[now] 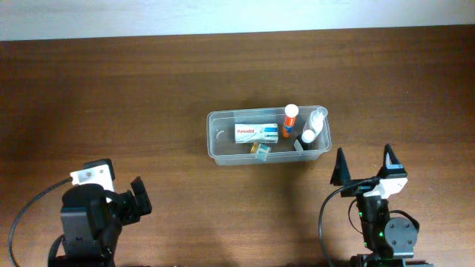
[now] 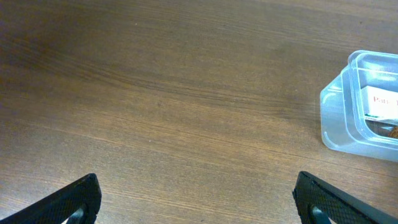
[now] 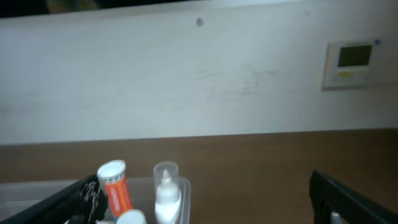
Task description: Pack container
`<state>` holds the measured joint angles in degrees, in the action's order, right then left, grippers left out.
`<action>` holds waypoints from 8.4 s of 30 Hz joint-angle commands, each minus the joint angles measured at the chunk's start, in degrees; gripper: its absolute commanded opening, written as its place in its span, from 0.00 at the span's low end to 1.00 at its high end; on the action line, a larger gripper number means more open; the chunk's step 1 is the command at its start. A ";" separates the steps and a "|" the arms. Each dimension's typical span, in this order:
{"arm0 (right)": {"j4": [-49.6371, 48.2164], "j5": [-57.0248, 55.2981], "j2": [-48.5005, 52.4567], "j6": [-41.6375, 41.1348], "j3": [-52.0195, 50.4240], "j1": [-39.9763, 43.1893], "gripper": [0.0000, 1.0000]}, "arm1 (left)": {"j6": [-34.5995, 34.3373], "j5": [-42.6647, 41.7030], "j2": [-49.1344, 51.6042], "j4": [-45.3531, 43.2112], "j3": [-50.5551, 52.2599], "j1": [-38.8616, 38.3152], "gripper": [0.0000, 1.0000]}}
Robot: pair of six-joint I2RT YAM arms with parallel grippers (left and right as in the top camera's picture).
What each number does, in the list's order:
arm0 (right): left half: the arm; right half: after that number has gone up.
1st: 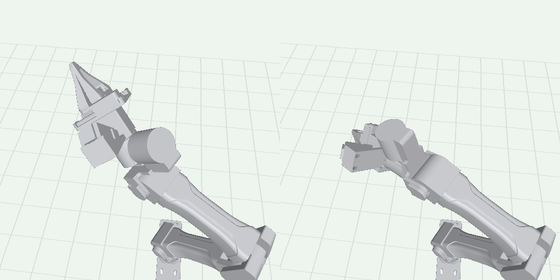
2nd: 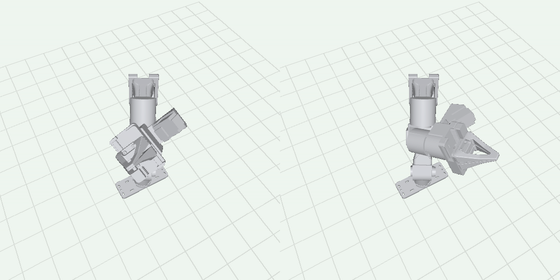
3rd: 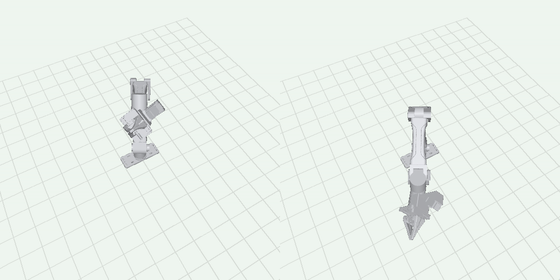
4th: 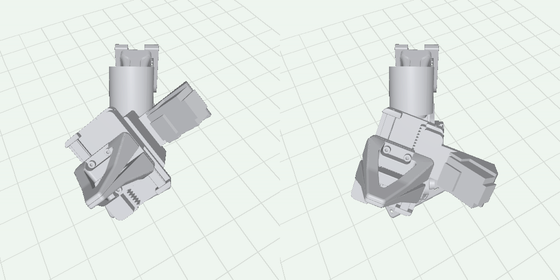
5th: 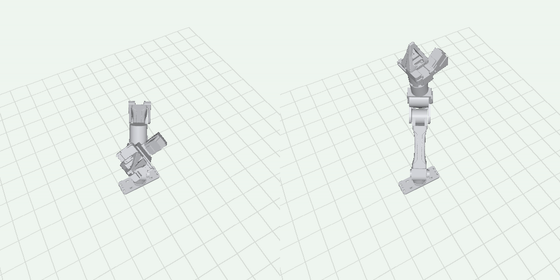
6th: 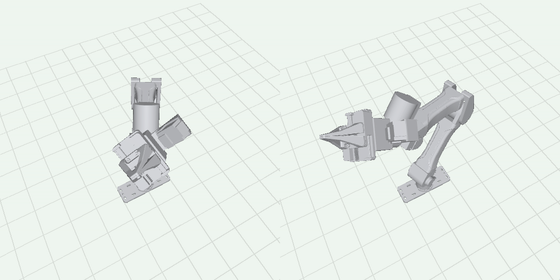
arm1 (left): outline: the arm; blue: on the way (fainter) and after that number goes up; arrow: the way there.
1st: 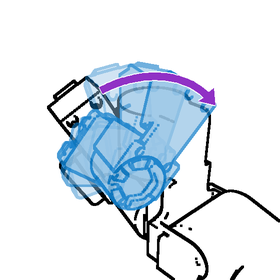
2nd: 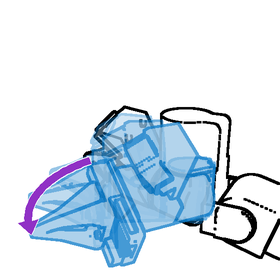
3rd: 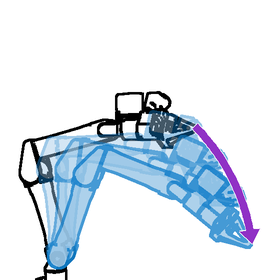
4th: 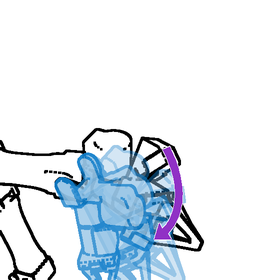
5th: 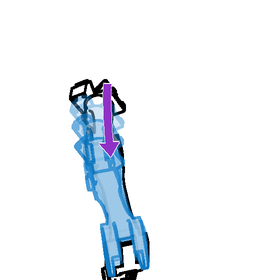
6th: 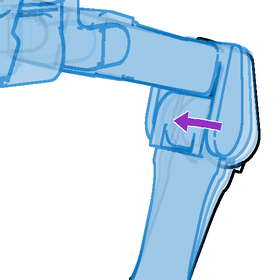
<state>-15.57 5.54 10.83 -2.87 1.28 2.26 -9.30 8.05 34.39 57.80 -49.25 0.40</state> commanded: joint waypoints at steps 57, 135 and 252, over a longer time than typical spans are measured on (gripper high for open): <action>19.12 5.25 -10.62 7.56 -0.96 -0.15 0.98 | -0.11 1.20 -10.08 -2.05 9.29 0.15 0.99; 19.12 5.25 -10.62 7.56 -0.96 -0.15 0.98 | -0.09 2.32 -34.05 -54.12 48.74 3.78 0.99; 19.12 5.25 -10.62 7.56 -0.96 -0.15 0.98 | -0.09 2.32 -34.05 -54.12 48.74 3.78 0.99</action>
<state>3.22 10.09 0.73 4.71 0.58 2.26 -9.30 10.55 0.84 3.55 -0.67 3.84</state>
